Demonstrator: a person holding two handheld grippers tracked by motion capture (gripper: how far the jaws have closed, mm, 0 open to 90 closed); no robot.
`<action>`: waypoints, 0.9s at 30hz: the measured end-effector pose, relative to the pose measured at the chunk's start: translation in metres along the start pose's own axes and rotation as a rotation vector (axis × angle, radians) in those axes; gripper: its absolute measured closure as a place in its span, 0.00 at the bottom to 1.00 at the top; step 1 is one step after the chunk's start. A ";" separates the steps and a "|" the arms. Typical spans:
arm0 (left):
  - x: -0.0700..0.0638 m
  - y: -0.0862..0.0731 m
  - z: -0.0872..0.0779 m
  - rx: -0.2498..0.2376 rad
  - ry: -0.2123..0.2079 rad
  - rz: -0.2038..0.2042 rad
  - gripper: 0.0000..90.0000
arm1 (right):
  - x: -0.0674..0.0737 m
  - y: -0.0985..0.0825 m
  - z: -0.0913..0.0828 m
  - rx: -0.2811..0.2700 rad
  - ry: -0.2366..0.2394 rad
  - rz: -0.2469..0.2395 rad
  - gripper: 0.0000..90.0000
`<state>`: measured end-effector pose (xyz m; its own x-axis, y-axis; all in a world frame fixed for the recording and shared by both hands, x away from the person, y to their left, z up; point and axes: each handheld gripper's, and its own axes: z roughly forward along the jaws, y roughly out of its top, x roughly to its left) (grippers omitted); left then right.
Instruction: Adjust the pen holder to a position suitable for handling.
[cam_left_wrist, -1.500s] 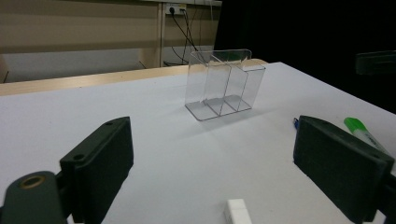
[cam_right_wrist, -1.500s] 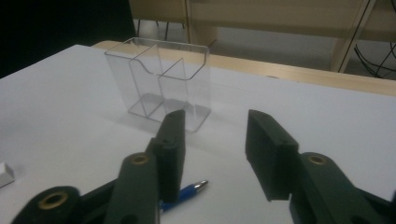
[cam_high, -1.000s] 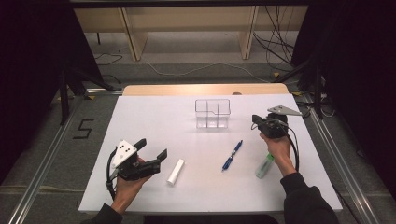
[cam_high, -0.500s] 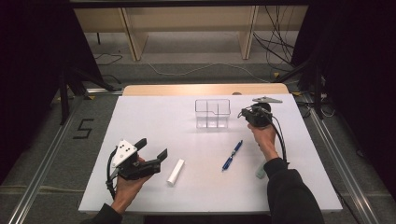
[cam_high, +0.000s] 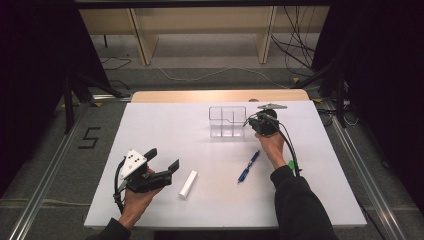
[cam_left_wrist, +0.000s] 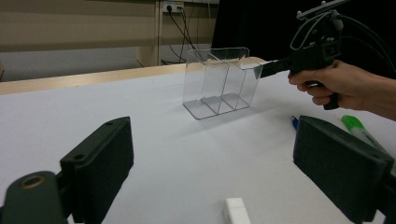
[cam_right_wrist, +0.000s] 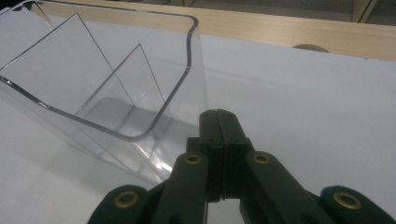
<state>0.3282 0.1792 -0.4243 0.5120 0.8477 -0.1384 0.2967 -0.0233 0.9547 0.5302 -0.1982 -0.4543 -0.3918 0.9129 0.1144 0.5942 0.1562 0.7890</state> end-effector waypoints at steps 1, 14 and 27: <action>0.000 0.000 0.000 -0.002 0.000 -0.004 0.13 | 0.000 0.000 0.001 0.000 0.002 -0.005 1.00; 0.000 0.000 0.001 0.001 0.000 -0.001 0.13 | 0.015 0.004 0.007 0.017 0.001 -0.024 1.00; -0.001 0.000 0.000 -0.001 -0.003 0.001 0.13 | 0.034 0.009 0.018 0.020 0.006 -0.043 1.00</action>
<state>0.3282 0.1785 -0.4241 0.5144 0.8463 -0.1386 0.2956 -0.0232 0.9550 0.5349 -0.1590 -0.4543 -0.4216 0.9028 0.0847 0.5906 0.2025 0.7812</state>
